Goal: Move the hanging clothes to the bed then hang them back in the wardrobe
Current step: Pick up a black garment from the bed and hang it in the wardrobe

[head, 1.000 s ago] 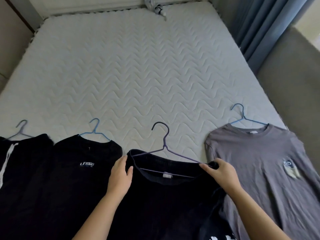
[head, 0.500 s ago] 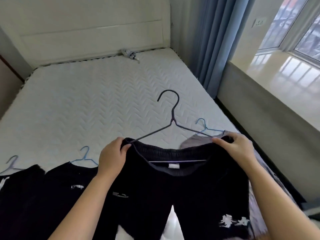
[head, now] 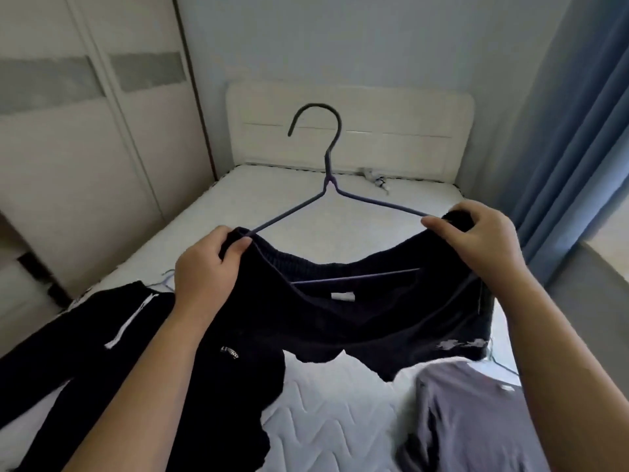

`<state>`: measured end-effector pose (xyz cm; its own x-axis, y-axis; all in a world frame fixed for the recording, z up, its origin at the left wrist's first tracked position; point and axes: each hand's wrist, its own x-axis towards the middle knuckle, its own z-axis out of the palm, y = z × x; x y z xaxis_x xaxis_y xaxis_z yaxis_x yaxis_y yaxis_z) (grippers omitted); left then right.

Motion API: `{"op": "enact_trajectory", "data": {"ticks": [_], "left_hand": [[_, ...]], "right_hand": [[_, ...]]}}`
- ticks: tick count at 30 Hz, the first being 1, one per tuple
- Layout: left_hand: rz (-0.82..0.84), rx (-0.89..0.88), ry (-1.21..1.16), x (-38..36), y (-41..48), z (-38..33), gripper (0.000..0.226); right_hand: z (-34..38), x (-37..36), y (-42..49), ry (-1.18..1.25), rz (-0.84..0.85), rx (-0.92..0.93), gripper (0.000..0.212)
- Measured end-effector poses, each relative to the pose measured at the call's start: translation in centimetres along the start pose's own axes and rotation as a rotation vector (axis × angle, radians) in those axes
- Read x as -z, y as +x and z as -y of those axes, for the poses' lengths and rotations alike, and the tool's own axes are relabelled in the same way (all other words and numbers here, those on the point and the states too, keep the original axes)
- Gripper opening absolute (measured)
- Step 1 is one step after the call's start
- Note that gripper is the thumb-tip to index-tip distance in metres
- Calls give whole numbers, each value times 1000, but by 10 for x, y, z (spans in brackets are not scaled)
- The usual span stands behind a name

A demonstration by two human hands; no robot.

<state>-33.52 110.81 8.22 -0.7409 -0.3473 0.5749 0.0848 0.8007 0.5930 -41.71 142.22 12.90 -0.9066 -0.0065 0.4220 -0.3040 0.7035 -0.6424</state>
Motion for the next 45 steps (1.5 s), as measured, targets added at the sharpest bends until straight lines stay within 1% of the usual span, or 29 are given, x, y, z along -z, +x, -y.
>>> {"op": "enact_trajectory", "data": {"ticks": [2, 4, 6, 9, 12, 15, 18, 20, 23, 26, 28, 29, 34, 35, 38, 40, 42, 45], "left_hand": [[-94, 11, 41, 41, -1, 9, 28], [-180, 40, 100, 83, -9, 24, 26], [-246, 83, 176, 130, -25, 47, 30], [-333, 118, 262, 191, -56, 81, 35], [-404, 188, 350, 266, -103, 123, 33], [-436, 310, 462, 340, -156, 167, 31], [-462, 435, 526, 409, -208, 201, 28], [-481, 517, 572, 447, -240, 219, 28], [-517, 624, 587, 489, -278, 254, 28], [-532, 743, 516, 519, -302, 292, 30], [-539, 777, 520, 534, -312, 319, 26], [-539, 795, 509, 542, -313, 332, 23], [-486, 888, 435, 578, -295, 410, 20], [-472, 902, 440, 585, -287, 427, 20], [-428, 946, 451, 609, -257, 476, 15], [-394, 967, 463, 625, -235, 504, 11], [-398, 975, 468, 638, -214, 529, 7], [-416, 984, 476, 657, -193, 565, 6]], "right_hand": [[36, -16, -2, 75, 27, 67, 39], [73, -34, -11, 119, 90, 127, 40], [108, -62, -24, 180, 147, 198, 42], [157, -102, -53, 228, 239, 260, 36], [217, -149, -102, 245, 401, 341, 30], [276, -194, -157, 259, 621, 436, 24], [331, -237, -210, 258, 818, 506, 34], [363, -268, -241, 243, 916, 559, 40], [406, -317, -277, 197, 1028, 657, 40], [445, -366, -303, 205, 1038, 708, 28], [471, -400, -316, 227, 1030, 721, 16], [484, -418, -321, 231, 1030, 729, 14], [543, -521, -322, 267, 1027, 780, 9], [555, -544, -318, 272, 1034, 772, 8], [593, -604, -303, 276, 1073, 715, 17], [617, -635, -293, 290, 1107, 685, 12], [645, -663, -284, 314, 1130, 669, 8], [684, -702, -273, 344, 1127, 649, 11]]}}
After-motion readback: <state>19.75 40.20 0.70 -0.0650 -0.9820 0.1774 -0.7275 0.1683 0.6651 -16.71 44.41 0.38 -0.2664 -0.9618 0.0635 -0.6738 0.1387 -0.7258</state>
